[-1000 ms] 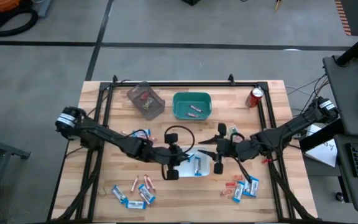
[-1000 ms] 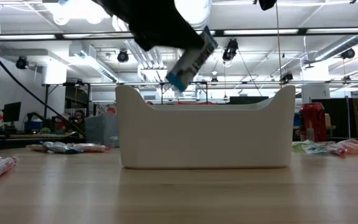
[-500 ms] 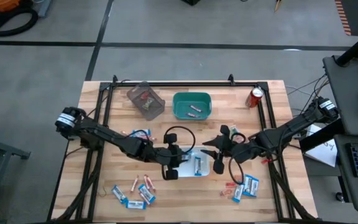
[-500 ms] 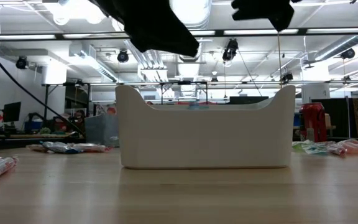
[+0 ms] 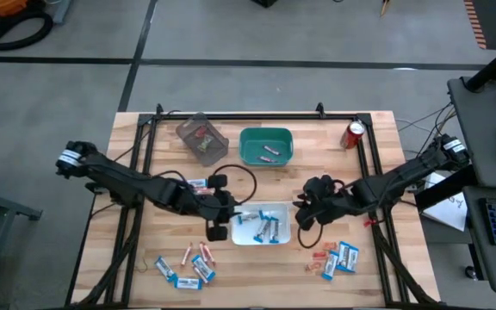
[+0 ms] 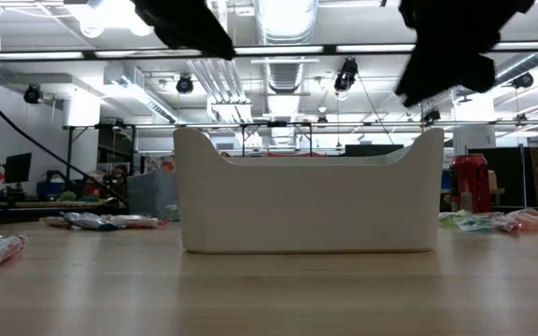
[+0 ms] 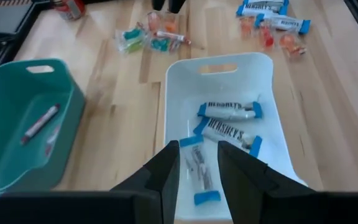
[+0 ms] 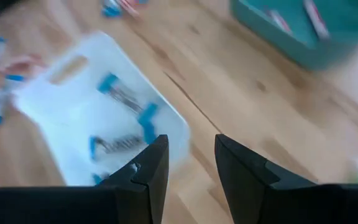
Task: Sort candy
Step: Put the orange gummy into the black bin
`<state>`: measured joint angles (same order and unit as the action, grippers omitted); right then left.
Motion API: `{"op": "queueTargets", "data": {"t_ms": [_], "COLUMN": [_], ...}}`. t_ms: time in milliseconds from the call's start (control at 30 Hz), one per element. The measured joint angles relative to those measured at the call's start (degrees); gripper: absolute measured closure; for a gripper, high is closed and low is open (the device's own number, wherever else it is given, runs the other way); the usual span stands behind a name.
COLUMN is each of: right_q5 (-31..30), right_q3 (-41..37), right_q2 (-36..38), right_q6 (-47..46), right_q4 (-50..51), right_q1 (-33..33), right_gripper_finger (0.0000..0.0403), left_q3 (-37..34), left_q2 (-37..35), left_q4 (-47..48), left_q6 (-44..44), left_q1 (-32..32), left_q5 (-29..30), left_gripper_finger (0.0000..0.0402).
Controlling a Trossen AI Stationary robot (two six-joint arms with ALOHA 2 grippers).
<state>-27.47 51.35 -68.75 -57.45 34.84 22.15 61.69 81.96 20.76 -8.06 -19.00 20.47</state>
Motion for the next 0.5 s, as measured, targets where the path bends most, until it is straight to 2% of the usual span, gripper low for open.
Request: {"op": "queueTargets", "data": {"t_ms": [267,500], "right_q5": [7.7,16.7], "right_q3": [0.0,-0.6], "right_q2": [0.0,0.0], "right_q6": [-12.0,-10.6], "right_q4": [18.2,28.0], "right_q1": [-2.0,-3.4], "right_gripper_finger": [0.0278,0.0278], "left_q3": [0.0,0.0], "left_q2": [-7.6,-12.4], "left_q4": [7.8,11.0], "left_q6": [-0.2,-0.2], "left_q1": [0.0,0.0], "left_q5": [3.3,6.7], "left_gripper_finger": [0.0308,0.0308]}}
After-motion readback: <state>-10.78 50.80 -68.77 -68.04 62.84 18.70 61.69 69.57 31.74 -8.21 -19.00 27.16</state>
